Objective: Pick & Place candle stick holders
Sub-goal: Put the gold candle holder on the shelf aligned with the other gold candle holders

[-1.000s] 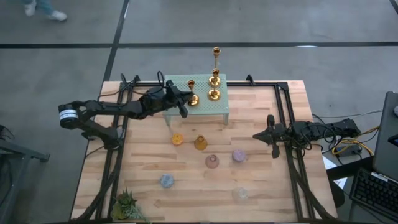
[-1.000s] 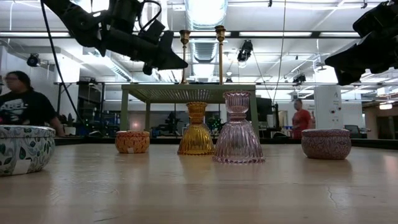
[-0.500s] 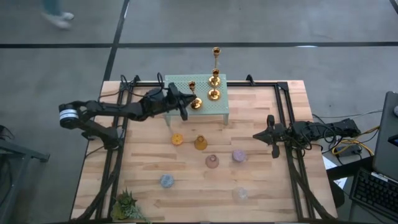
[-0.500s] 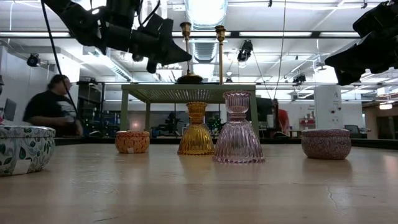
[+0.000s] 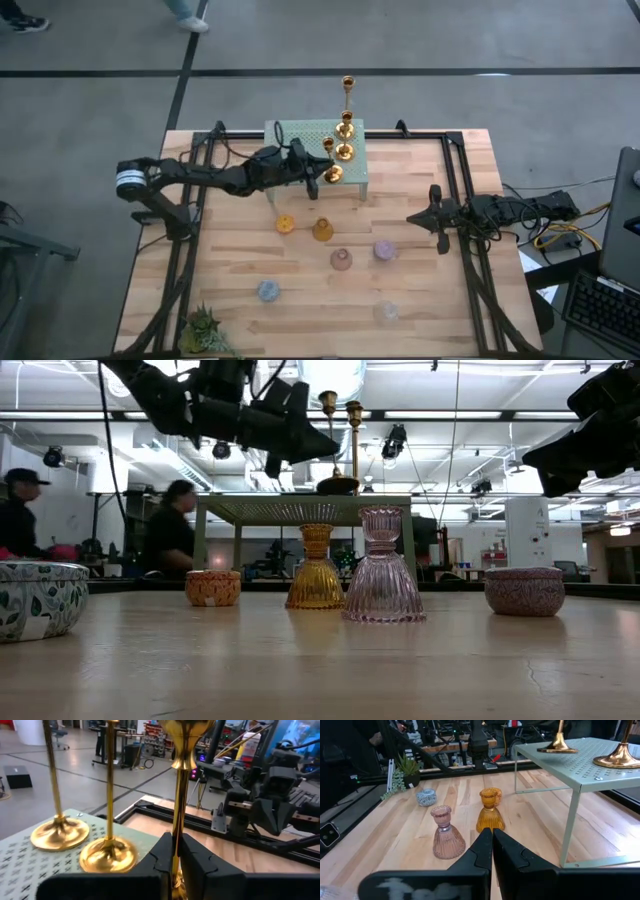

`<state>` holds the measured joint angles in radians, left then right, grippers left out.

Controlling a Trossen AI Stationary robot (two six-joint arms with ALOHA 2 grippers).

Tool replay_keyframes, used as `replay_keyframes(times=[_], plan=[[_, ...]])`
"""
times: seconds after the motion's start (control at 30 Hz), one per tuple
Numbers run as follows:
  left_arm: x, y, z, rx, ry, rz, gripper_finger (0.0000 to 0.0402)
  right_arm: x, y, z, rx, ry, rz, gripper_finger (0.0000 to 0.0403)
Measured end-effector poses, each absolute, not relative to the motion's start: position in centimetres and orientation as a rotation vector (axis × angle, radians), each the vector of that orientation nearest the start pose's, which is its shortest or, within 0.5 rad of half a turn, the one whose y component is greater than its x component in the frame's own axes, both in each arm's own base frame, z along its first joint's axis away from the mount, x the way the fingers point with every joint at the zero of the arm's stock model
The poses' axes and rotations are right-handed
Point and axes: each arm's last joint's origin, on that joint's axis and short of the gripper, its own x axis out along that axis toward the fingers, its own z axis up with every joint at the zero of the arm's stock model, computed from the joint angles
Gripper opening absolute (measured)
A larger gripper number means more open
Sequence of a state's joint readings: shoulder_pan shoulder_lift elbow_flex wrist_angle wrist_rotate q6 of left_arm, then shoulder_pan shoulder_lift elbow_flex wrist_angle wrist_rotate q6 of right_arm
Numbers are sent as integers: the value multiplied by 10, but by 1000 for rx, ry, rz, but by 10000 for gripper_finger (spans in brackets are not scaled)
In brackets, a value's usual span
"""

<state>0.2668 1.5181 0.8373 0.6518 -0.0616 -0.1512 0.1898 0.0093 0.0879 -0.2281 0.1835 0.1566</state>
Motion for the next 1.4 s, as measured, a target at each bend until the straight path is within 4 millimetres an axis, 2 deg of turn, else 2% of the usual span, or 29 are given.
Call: replay_keyframes(times=[0.33, 0.6, 1.4], plan=[[349, 96, 252, -138, 39, 331, 24, 90, 12, 171, 129, 147, -5, 8], [363, 100, 252, -89, 77, 333, 27, 90, 12, 171, 129, 147, -5, 8], [365, 101, 250, -68, 89, 337, 33, 90, 12, 171, 129, 147, -5, 8]])
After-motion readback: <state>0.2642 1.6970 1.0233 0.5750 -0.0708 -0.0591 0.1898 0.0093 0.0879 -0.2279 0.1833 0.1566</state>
